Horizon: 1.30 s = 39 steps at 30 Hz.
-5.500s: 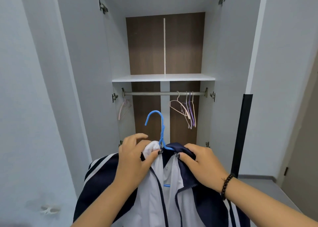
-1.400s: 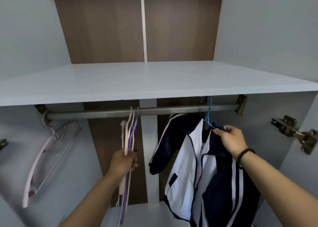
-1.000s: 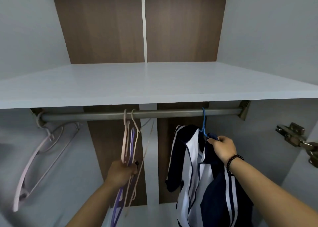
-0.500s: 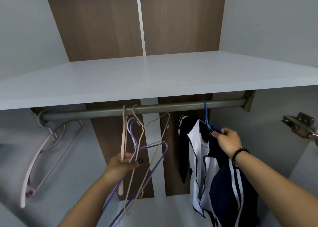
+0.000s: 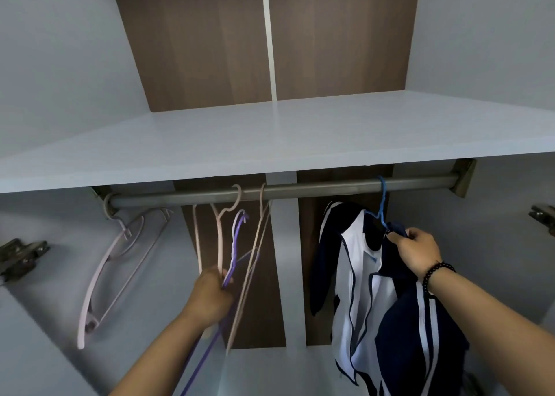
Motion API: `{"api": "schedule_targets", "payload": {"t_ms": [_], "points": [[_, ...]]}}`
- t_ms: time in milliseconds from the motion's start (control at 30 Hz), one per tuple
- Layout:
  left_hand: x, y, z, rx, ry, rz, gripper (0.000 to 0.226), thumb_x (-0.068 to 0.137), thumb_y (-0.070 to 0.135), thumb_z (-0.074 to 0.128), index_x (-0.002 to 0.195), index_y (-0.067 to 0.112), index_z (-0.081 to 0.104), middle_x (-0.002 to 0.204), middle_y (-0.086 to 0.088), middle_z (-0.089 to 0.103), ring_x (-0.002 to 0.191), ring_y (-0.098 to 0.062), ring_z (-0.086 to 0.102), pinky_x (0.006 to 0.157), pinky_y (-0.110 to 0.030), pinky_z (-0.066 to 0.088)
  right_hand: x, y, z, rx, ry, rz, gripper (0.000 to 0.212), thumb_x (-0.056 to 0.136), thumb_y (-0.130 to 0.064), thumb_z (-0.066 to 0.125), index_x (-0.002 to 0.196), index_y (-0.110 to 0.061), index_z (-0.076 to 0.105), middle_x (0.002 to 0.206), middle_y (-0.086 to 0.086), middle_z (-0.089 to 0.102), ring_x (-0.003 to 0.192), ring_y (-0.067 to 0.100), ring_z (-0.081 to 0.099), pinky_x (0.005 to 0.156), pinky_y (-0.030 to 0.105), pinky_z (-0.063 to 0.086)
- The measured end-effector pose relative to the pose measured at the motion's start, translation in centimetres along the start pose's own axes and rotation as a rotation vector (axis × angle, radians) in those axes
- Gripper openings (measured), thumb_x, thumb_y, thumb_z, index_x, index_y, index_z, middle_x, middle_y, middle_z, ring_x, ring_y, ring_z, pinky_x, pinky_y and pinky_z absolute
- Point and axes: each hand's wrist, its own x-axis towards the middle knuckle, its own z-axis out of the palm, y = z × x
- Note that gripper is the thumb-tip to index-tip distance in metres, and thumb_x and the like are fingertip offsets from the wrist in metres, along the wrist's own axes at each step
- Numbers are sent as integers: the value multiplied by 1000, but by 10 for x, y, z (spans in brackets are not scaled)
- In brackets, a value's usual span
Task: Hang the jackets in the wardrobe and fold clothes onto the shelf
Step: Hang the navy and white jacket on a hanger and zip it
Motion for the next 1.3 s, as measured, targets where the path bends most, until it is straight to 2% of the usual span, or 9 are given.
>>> {"api": "schedule_targets", "payload": {"t_ms": [100, 267, 367, 567, 667, 867, 1067, 1167, 1300], "points": [[-2, -1, -5, -7, 85, 33, 22, 83, 0, 58, 75, 19, 54, 81, -5, 58, 65, -10, 51, 55, -16, 37, -1, -1, 3, 7, 1, 6, 26, 86, -23, 65, 68, -9, 52, 61, 9, 51, 57, 24, 49, 53, 29, 35], [8, 10, -17, -47, 194, 62, 20, 78, 4, 67, 73, 22, 60, 68, 2, 60, 65, -19, 56, 58, -22, 37, -5, -5, 5, 1, 18, 9, 24, 87, -22, 64, 71, -7, 54, 65, 11, 54, 60, 26, 51, 54, 30, 36], [20, 22, -21, -71, 190, 60, 23, 76, 11, 71, 61, 24, 60, 58, 11, 57, 55, -5, 55, 47, -12, 36, -7, -6, 5, 0, 26, 12, 24, 87, -22, 63, 71, -7, 55, 65, 11, 55, 61, 26, 51, 53, 30, 36], [43, 42, -15, -24, 55, 26, 18, 80, 15, 69, 65, 18, 61, 66, -4, 66, 66, -23, 66, 59, -27, 48, -8, -8, 2, -10, 29, 24, 24, 86, -23, 64, 70, -8, 54, 64, 10, 54, 60, 26, 52, 52, 30, 36], [49, 50, -10, -244, -105, -87, 12, 84, 2, 67, 80, 9, 58, 73, -11, 72, 61, -21, 72, 54, -29, 56, -9, -8, 1, -14, 33, 23, 22, 86, -23, 65, 72, -7, 56, 67, 11, 57, 63, 26, 55, 53, 30, 38], [50, 55, -5, -466, -210, -133, 10, 87, 4, 65, 77, 2, 64, 53, -5, 63, 38, -11, 49, 37, -20, 38, -8, -7, -2, -28, 39, 22, 22, 85, -23, 65, 76, -5, 58, 70, 11, 60, 67, 26, 57, 55, 30, 39], [62, 46, -12, -905, -452, -247, 24, 92, 22, 60, 90, 1, 70, 69, -7, 59, 60, -16, 51, 64, -29, 43, -4, -6, -3, -35, 39, 24, 24, 85, -23, 65, 70, -9, 53, 65, 9, 56, 62, 24, 54, 53, 29, 37], [65, 44, -12, -1005, -524, -262, 30, 73, 15, 73, 96, -4, 74, 78, -10, 68, 61, -15, 62, 58, -24, 55, -3, -5, -3, -44, 35, 24, 25, 85, -22, 65, 69, -9, 52, 63, 8, 55, 60, 24, 53, 52, 29, 35], [70, 45, -6, -1124, -495, -310, 25, 88, 5, 58, 108, -7, 66, 101, -19, 73, 81, -21, 74, 57, -24, 58, -4, -5, -4, -38, 25, 22, 25, 85, -22, 65, 68, -11, 52, 65, 8, 56, 61, 24, 54, 53, 28, 36]]}}
